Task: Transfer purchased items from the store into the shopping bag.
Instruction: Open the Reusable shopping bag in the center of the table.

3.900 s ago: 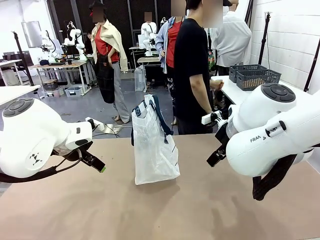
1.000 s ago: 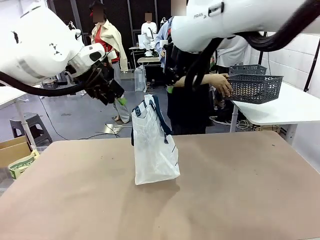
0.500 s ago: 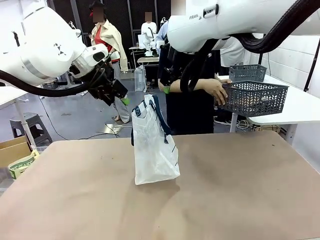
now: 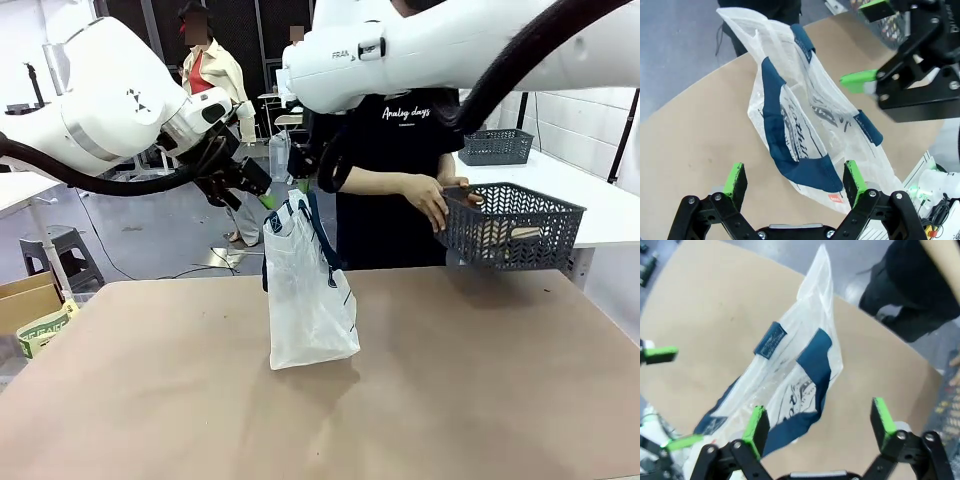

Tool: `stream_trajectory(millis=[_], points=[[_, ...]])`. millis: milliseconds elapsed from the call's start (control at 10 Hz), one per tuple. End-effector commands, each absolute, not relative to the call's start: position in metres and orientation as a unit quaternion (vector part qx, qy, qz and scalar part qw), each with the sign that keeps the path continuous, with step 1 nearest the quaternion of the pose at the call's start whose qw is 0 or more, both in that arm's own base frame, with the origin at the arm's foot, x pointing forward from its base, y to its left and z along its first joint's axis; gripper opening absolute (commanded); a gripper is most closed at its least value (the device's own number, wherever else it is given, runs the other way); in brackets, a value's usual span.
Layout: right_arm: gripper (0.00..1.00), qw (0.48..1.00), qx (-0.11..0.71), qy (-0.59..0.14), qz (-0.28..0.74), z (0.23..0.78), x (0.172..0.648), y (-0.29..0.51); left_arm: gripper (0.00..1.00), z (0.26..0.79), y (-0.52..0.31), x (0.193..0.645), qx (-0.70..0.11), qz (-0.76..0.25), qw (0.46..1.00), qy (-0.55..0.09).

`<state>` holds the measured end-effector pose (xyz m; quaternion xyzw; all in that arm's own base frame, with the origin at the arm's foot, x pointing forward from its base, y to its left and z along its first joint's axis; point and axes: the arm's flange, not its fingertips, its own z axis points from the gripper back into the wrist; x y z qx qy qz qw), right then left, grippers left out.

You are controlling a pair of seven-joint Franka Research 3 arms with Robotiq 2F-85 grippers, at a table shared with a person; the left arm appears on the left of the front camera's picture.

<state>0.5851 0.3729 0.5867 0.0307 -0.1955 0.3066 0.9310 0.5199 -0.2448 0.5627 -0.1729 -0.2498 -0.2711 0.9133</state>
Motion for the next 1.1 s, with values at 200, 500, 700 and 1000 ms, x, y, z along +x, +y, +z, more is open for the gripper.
stream_trajectory(millis=[200, 500, 700, 1000], points=[[1.0, 0.937, 0.017, -0.174, 0.303, 0.588, 0.609, 0.4, 1.0, 0.55, -0.25, 0.521, -0.204, -0.289, 0.899, -0.26], [1.0, 0.942, 0.016, -0.147, 0.302, 0.575, 0.61, 0.399, 1.0, 0.539, -0.257, 0.52, -0.205, -0.302, 0.899, -0.241], [1.0, 0.945, 0.011, -0.129, 0.299, 0.566, 0.607, 0.393, 1.0, 0.53, -0.261, 0.517, -0.2, -0.308, 0.902, -0.226], [1.0, 0.953, -0.007, -0.091, 0.289, 0.55, 0.605, 0.371, 1.0, 0.513, -0.262, 0.52, -0.188, -0.309, 0.913, -0.188]])
